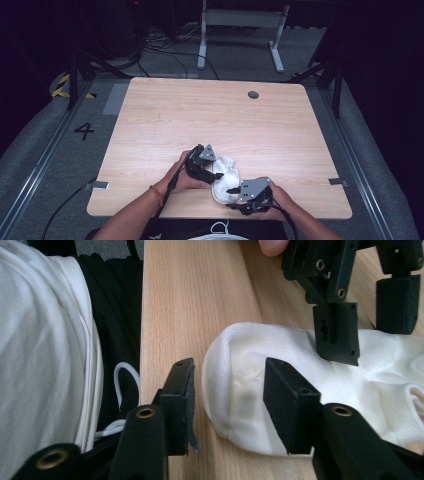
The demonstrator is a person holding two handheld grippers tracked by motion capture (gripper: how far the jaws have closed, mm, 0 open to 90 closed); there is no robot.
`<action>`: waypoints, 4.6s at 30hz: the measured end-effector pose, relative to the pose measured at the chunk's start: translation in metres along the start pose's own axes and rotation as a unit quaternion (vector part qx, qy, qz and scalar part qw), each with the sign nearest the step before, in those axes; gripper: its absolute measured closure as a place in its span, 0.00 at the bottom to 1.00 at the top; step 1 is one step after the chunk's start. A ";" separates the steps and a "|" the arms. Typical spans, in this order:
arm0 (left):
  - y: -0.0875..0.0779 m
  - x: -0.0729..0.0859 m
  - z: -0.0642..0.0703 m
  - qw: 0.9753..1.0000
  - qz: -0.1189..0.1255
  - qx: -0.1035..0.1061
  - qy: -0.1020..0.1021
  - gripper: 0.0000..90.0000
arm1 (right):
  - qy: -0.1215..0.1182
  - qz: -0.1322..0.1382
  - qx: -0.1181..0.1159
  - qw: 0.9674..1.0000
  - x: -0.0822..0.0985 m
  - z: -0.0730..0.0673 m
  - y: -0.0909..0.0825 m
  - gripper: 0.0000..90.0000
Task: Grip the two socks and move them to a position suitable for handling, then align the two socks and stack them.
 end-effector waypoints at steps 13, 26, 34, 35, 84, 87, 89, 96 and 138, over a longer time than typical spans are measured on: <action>-0.001 0.002 -0.002 1.000 0.000 0.003 -0.016 0.34 | 0.003 0.012 -0.009 1.000 0.008 0.002 0.019 0.78; -0.011 0.006 -0.012 1.000 -0.011 -0.011 -0.017 0.28 | -0.008 -0.013 -0.004 1.000 0.007 0.004 0.013 0.92; -0.008 0.008 -0.009 1.000 -0.004 0.001 -0.017 0.28 | -0.014 -0.015 -0.007 1.000 0.003 0.004 0.007 0.92; -0.008 0.009 -0.009 1.000 0.001 0.002 -0.019 0.27 | -0.015 -0.014 -0.009 1.000 0.003 0.004 0.007 0.92; -0.006 0.008 -0.002 1.000 -0.007 0.014 -0.010 0.26 | -0.018 -0.012 -0.002 1.000 -0.005 -0.002 -0.011 0.92; -0.006 0.008 -0.001 1.000 -0.007 0.013 -0.013 0.25 | -0.018 -0.012 0.002 1.000 -0.005 -0.002 -0.012 0.92; -0.005 0.008 -0.001 1.000 -0.009 0.013 -0.005 0.25 | -0.016 -0.009 0.008 1.000 -0.006 0.000 -0.016 0.92; -0.003 0.007 0.004 1.000 -0.008 0.018 0.003 0.24 | -0.017 -0.001 0.025 1.000 -0.009 0.004 -0.026 0.92; 0.004 0.004 0.016 0.997 -0.014 0.056 0.043 0.25 | 0.033 -0.028 0.058 0.997 0.009 0.073 0.001 0.92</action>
Point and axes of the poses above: each handheld gripper's, and its own axes: y roughly forward along the jaws, x roughly out of its underside, z roughly to its right, the point moved 3 cm from there along y, roughly forward along the jaws, and after that the axes turned 14 degrees about -y, right-handed, at the moved point
